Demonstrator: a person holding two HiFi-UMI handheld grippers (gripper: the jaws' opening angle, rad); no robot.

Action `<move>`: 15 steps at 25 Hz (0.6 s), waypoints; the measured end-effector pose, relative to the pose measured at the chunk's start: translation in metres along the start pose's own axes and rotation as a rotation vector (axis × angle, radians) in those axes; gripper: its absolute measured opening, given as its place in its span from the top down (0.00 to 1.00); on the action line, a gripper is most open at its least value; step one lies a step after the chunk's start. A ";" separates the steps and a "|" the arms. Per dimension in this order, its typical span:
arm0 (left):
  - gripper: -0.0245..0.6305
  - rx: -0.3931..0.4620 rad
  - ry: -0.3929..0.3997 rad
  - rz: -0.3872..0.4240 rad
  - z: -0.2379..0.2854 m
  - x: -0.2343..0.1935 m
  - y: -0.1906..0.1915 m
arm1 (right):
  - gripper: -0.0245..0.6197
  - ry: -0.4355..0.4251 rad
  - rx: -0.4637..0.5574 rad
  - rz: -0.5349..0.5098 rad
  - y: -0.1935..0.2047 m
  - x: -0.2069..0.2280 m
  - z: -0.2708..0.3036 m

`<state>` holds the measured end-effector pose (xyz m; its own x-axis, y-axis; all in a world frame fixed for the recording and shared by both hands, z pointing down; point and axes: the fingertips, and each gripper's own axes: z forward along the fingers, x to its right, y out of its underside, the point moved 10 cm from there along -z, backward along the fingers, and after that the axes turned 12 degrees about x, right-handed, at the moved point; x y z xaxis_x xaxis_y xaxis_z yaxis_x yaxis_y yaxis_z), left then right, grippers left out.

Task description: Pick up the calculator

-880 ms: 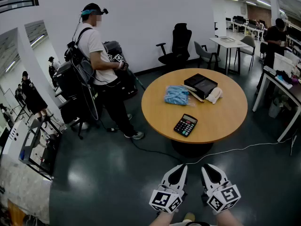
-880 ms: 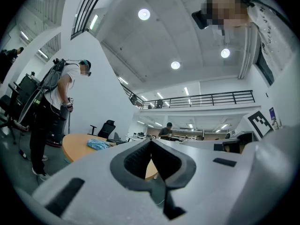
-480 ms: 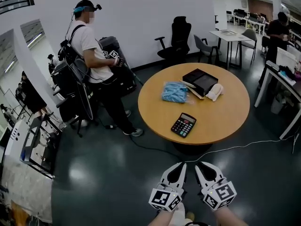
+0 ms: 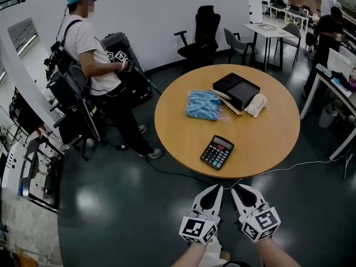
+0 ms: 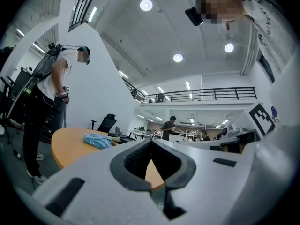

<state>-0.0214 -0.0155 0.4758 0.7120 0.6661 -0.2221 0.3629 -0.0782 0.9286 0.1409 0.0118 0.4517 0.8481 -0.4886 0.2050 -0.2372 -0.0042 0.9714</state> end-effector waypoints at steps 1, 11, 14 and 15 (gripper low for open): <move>0.95 -0.007 0.003 -0.002 0.005 -0.007 0.003 | 0.91 -0.006 -0.016 0.006 0.003 0.003 0.009; 0.95 -0.017 -0.045 -0.039 0.048 -0.079 0.039 | 0.91 -0.094 -0.176 0.065 0.038 0.052 0.098; 0.95 -0.054 -0.035 -0.060 0.057 -0.089 0.052 | 0.91 -0.088 -0.229 0.058 0.040 0.073 0.117; 0.95 -0.072 -0.031 -0.074 0.060 -0.092 0.058 | 0.90 -0.079 -0.248 0.053 0.041 0.082 0.123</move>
<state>-0.0299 -0.1263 0.5319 0.7034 0.6449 -0.2990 0.3721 0.0244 0.9279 0.1424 -0.1360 0.4939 0.7954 -0.5493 0.2563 -0.1489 0.2328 0.9611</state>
